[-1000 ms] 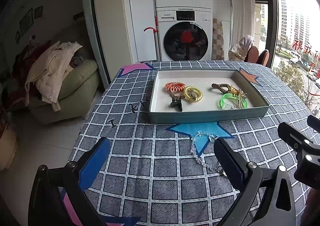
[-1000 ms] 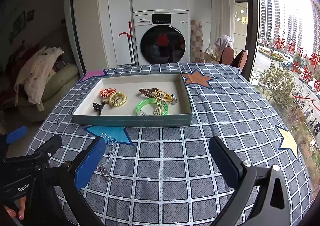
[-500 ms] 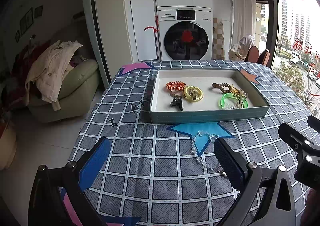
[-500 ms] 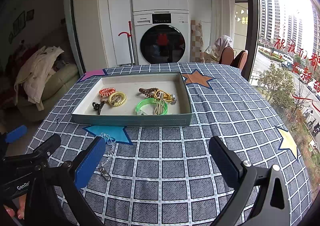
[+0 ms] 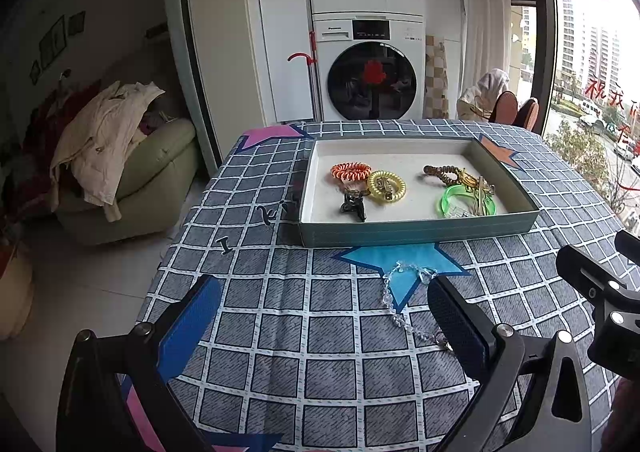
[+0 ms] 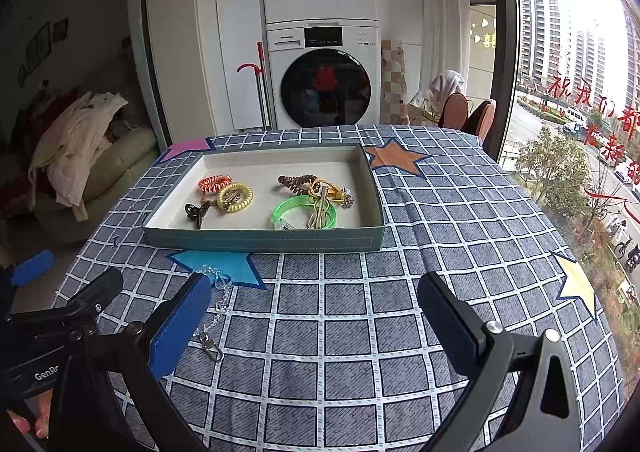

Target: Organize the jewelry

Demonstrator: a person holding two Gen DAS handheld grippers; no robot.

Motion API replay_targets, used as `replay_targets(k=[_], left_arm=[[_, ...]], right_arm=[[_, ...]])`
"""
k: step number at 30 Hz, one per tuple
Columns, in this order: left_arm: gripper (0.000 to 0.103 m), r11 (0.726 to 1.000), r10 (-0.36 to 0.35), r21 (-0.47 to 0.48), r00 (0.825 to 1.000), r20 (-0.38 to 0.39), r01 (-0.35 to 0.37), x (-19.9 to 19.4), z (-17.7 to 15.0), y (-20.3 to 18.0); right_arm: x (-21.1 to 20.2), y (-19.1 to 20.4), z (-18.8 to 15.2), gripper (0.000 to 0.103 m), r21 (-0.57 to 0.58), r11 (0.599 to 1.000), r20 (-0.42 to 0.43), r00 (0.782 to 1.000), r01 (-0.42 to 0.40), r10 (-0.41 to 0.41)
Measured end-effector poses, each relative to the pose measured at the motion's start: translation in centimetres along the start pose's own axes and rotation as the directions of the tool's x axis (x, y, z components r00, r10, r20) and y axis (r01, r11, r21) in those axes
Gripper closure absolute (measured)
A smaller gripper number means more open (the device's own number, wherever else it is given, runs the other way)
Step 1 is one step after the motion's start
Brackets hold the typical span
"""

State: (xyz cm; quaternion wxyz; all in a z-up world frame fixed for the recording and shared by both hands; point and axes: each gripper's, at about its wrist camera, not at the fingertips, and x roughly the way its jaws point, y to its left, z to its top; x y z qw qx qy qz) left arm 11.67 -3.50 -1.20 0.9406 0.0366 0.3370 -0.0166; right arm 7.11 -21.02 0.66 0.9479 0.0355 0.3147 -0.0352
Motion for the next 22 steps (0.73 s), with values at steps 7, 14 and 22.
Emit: replay_targets(k=[7,14,22], left_arm=[[0.0,1.0,-0.001,-0.001,1.0,-0.002,0.001,0.08,-0.06,0.05],[0.0,1.0,-0.002,-0.004,1.0,-0.008,0.002,0.2,-0.15,0.0],[0.0,1.0,-0.012,0.005,1.0,-0.001,0.012,0.16,-0.21,0.01]], right_arm=[[0.01,0.02,0.0,0.0,0.0,1.0,0.0,1.0,-0.001,0.001],[0.03,0.02,0.01,0.0,0.0,1.0,-0.001,1.0,-0.001,0.001],[0.05,0.14,-0.1,0.0,0.0,1.0,-0.003,1.0,-0.004,0.004]])
